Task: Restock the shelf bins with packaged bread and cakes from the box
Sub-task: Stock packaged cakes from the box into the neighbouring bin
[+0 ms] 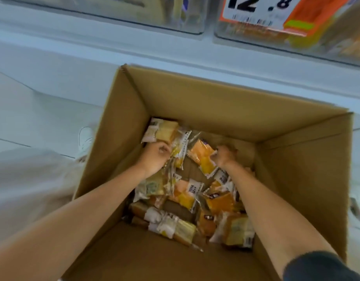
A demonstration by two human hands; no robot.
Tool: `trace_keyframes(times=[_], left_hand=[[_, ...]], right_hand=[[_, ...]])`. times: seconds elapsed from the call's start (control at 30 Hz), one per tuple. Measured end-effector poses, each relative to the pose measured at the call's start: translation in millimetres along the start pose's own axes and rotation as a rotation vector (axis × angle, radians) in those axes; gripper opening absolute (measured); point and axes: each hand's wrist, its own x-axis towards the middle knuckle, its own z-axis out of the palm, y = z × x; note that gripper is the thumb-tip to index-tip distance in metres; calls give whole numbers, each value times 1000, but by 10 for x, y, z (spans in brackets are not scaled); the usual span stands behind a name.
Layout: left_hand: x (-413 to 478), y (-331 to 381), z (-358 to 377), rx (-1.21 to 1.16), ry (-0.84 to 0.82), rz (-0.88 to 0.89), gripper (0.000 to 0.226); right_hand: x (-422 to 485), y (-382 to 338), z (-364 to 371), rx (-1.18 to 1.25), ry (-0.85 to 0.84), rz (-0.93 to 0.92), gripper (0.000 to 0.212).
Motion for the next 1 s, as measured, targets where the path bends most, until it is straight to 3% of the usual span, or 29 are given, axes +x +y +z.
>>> trace_keyframes(times=[0.17,0.27,0.3,0.37,0.43,0.53,0.6,0.7,0.83,1.0], left_hand=[[-16,82,34,50,32,92,16],[-92,332,173,135,-162,154,76],[-106,401,229,175,-222,148,87],[-129,499,312,200,-267,138,66],[-190,516,317,152,-200,124,39],[-287,340,201,-8,-7,89,37],[-297,191,96,-124,49,48,37],[-289,98,-9,-183,109,15,35],[-254,104,-30,-259,163,30,29],[-179,71,6,-284,148,-1,29]], right_hand=[[-495,30,-387,103,21,-190,25],[-1002,11,-802,219,-39,-333,23],[-1140,2,-917,269,-77,-366,25],[-1337,7,-1061,370,-127,-370,34],[-1376,71,-1078,495,-77,-294,50],[-1204,290,-844,572,107,-29,53],[-1096,427,-496,493,56,194,61],[-898,510,12,413,-3,245,65],[-745,320,134,212,26,84,67],[-543,234,45,-388,-75,-201,76]])
